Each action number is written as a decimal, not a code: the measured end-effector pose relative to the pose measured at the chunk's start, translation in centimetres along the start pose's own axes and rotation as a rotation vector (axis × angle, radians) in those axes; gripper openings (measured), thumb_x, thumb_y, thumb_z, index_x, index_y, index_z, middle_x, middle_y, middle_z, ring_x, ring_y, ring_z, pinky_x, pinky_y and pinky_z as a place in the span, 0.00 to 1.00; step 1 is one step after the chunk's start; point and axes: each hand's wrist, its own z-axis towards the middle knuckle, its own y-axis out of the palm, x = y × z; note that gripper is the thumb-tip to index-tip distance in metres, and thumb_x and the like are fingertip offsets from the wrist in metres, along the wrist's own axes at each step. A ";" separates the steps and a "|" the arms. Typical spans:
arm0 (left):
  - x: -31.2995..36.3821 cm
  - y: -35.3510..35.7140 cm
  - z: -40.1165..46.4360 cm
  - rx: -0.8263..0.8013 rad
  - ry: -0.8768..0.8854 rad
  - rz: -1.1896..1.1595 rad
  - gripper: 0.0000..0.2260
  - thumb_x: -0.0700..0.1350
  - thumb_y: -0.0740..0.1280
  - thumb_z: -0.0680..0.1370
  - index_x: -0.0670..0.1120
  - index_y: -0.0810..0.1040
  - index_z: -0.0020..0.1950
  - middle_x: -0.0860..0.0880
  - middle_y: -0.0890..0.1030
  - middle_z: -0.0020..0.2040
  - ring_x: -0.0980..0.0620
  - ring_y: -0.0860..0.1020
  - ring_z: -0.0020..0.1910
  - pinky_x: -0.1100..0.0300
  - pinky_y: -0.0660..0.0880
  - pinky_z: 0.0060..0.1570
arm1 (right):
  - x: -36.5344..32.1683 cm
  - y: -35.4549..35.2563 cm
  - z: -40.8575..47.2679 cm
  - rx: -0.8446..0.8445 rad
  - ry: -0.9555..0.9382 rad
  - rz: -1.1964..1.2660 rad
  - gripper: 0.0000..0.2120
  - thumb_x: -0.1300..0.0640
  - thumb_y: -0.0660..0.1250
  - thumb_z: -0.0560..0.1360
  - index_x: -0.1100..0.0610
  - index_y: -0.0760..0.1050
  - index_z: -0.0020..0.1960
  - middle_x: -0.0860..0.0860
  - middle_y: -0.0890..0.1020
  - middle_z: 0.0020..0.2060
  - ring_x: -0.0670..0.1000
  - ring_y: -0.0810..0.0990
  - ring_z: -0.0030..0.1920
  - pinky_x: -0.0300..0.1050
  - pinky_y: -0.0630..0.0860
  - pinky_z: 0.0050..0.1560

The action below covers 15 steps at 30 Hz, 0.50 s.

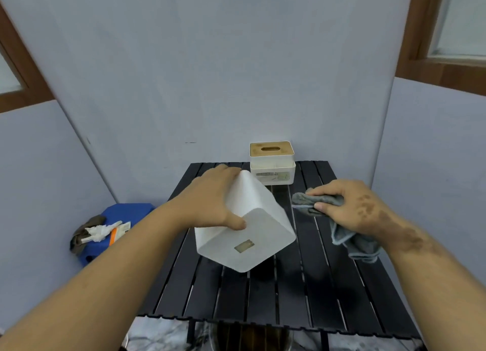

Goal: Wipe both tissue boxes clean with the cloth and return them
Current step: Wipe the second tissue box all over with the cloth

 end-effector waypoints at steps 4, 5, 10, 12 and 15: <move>-2.1 0.9 -2.0 0.131 0.025 -0.250 0.48 0.58 0.81 0.57 0.57 0.65 0.73 0.63 0.71 0.64 0.64 0.71 0.63 0.58 0.73 0.63 | -0.4 0.3 -0.4 0.049 -0.064 0.048 0.14 0.58 0.74 0.73 0.43 0.84 0.55 0.39 0.83 0.45 0.39 0.80 0.49 0.33 0.72 0.52; -2.6 1.2 -2.4 0.156 0.038 -0.272 0.48 0.58 0.81 0.57 0.58 0.65 0.73 0.63 0.71 0.64 0.65 0.71 0.63 0.60 0.72 0.63 | -0.5 0.4 -0.5 0.043 -0.079 0.051 0.14 0.58 0.75 0.73 0.42 0.84 0.54 0.38 0.83 0.45 0.39 0.80 0.49 0.32 0.72 0.52; -4.3 3.1 -4.1 0.276 0.034 -0.368 0.47 0.63 0.80 0.56 0.64 0.63 0.72 0.67 0.70 0.65 0.63 0.72 0.63 0.65 0.72 0.58 | -1.2 1.1 -0.6 0.026 -0.133 0.070 0.14 0.59 0.74 0.73 0.42 0.84 0.54 0.41 0.84 0.45 0.42 0.81 0.48 0.43 0.78 0.52; -4.5 3.9 -4.5 0.314 0.016 -0.408 0.46 0.63 0.80 0.56 0.67 0.62 0.70 0.68 0.70 0.65 0.62 0.73 0.63 0.66 0.72 0.56 | -2.4 2.4 -0.6 0.076 -0.178 0.071 0.15 0.60 0.74 0.73 0.45 0.83 0.56 0.42 0.82 0.45 0.42 0.80 0.48 0.45 0.79 0.52; -4.2 5.0 -4.5 0.341 0.039 -0.462 0.46 0.61 0.82 0.55 0.65 0.65 0.69 0.65 0.71 0.65 0.61 0.73 0.62 0.60 0.74 0.60 | -6.3 6.4 -1.2 0.109 -0.318 0.172 0.14 0.57 0.71 0.74 0.47 0.82 0.59 0.43 0.79 0.48 0.45 0.79 0.50 0.45 0.79 0.53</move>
